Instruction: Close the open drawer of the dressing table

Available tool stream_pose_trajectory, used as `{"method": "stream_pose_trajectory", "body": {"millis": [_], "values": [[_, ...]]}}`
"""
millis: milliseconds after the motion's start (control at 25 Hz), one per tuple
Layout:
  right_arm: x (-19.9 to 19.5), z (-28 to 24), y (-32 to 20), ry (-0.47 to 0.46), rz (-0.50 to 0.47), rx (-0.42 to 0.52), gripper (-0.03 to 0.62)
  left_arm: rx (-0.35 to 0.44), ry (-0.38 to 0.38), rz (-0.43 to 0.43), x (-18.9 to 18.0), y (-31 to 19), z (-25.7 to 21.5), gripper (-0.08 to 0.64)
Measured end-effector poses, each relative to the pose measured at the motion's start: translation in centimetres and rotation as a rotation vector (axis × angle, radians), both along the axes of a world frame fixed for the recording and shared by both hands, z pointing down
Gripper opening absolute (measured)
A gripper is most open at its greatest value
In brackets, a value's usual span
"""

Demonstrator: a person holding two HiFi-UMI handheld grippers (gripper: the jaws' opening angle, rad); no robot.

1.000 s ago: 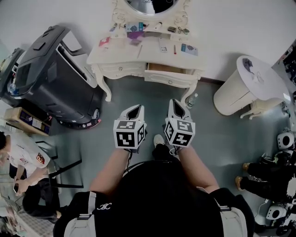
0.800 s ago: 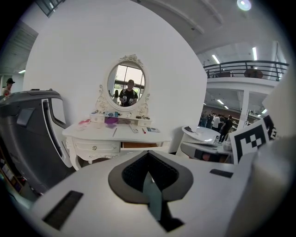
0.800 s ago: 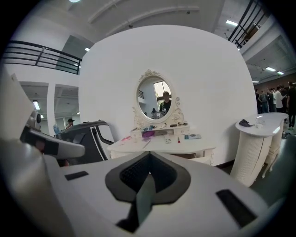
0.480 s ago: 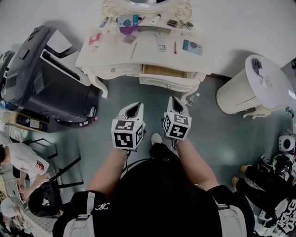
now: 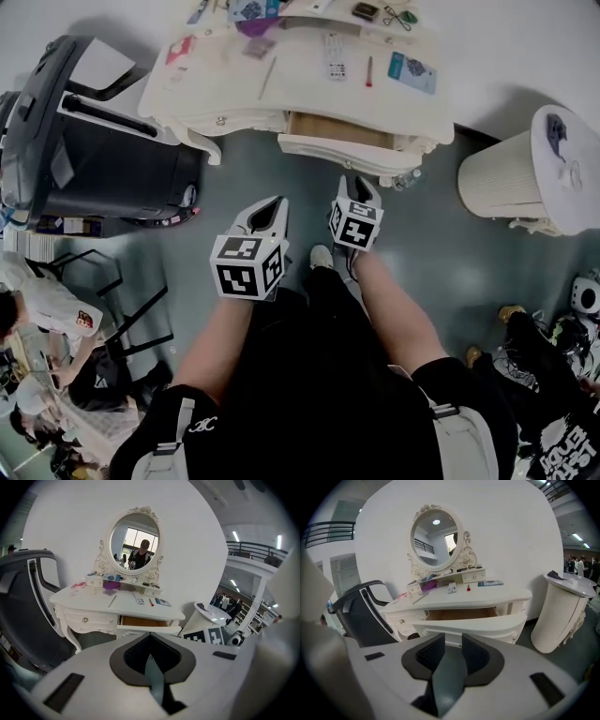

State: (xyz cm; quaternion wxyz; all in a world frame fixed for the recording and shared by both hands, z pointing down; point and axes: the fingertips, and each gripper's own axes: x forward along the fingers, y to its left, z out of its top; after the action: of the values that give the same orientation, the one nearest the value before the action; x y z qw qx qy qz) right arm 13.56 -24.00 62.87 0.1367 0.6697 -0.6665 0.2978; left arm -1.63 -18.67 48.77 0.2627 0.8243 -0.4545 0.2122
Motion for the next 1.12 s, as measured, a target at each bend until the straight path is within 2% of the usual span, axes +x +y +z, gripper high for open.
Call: {"method": "stream_pose_trajectory", "body": {"millis": [200,400,600,760,1120], "values": [[0.5,5.6,-1.0,0.016,0.064,-0.114,0.103,-0.025,-0.075,-0.011,-1.4,0.0,1.7,0.008],[0.9,8.2,-2.8,0.01,0.093,-0.144,0.128,-0.045,-0.128,-0.013,-2.9,0.0,3.4,0.008],[0.9,10.4,-4.1,0.017,0.101,-0.19,0.14,-0.087,-0.127,0.002,-3.1,-0.1,5.2,0.007],[1.2,10.9,-4.6,0.065,0.097,-0.224,0.132,-0.098,-0.117,0.012,-2.9,-1.0,6.1,0.008],[2.3,10.7,-8.1,0.094,0.088,-0.211,0.125,-0.109,-0.111,-0.021,-3.5,-3.3,6.6,0.007]]}}
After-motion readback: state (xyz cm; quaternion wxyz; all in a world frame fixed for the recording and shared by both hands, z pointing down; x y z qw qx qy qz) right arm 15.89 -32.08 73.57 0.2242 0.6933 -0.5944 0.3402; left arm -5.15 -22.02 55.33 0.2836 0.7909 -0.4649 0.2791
